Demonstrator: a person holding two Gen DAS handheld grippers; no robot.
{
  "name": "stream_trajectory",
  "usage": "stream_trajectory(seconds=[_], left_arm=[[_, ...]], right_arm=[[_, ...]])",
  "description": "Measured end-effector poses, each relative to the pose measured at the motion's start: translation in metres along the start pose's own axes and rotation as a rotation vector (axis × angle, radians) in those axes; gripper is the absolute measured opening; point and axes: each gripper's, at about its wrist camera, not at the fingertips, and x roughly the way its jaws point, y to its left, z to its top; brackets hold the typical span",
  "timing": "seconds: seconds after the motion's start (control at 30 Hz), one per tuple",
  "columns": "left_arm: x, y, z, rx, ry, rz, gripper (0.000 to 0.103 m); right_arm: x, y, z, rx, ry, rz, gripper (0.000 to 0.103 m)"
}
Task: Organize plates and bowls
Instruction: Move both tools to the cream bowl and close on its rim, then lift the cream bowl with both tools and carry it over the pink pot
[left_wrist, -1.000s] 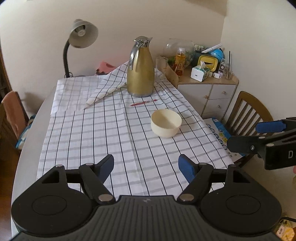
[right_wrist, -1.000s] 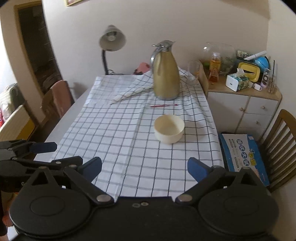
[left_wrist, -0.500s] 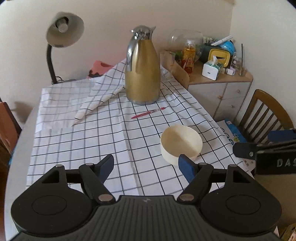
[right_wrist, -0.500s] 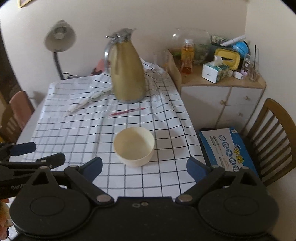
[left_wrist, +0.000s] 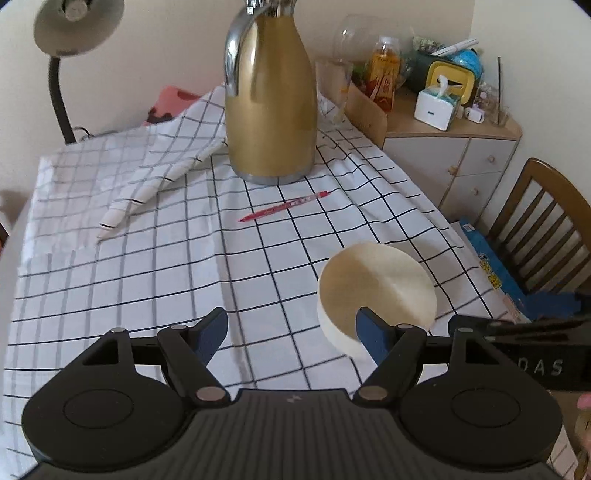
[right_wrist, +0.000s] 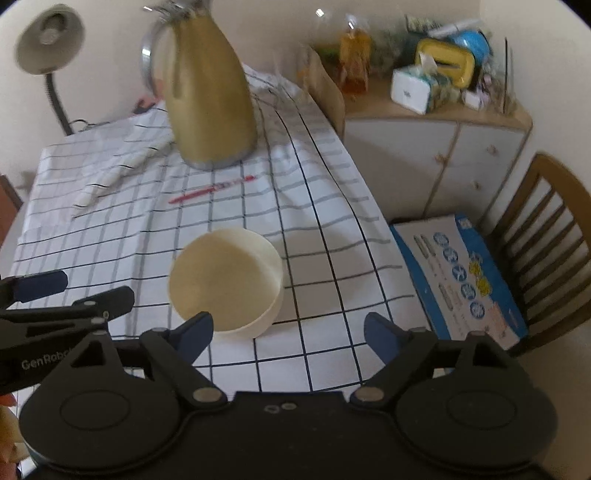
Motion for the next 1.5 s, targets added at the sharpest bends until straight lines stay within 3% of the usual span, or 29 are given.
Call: stream_trajectory(seconds=[0.13,0.4,0.57,0.73,0.87,1.17,1.33,1.5], left_arm=[[0.024,-0.002,0.005,-0.012,0.016,-0.006,0.076],[0.061,0.004,0.004,-0.039,0.061,-0.002,0.076],[0.075,0.003,0.001,-0.037,0.072,-0.004,0.075],[0.081,0.001,0.001,-0.029,0.068,-0.021,0.063],[0.087,-0.003,0.0,-0.015,0.077,-0.029,0.046],[0.083,-0.01,-0.001,-0.009,0.087,-0.074,0.01],[0.072,-0.013,-0.004,-0.002,0.099,-0.077,0.007],[0.054,-0.015,-0.012,-0.001,0.1,-0.084,0.007]], right_arm=[[0.022,-0.005,0.003,0.047,0.033,0.002,0.079],[0.055,-0.004,0.005,0.072,0.066,-0.01,0.073],[0.068,0.002,0.005,0.059,0.077,-0.008,0.061],[0.077,0.006,0.006,0.044,0.077,-0.009,0.051],[0.083,0.01,0.006,0.032,0.086,-0.012,0.046],[0.082,0.016,0.005,0.018,0.08,0.016,0.015],[0.074,0.016,0.004,0.011,0.082,0.004,0.004],[0.059,0.017,0.001,-0.006,0.081,-0.009,0.004]])
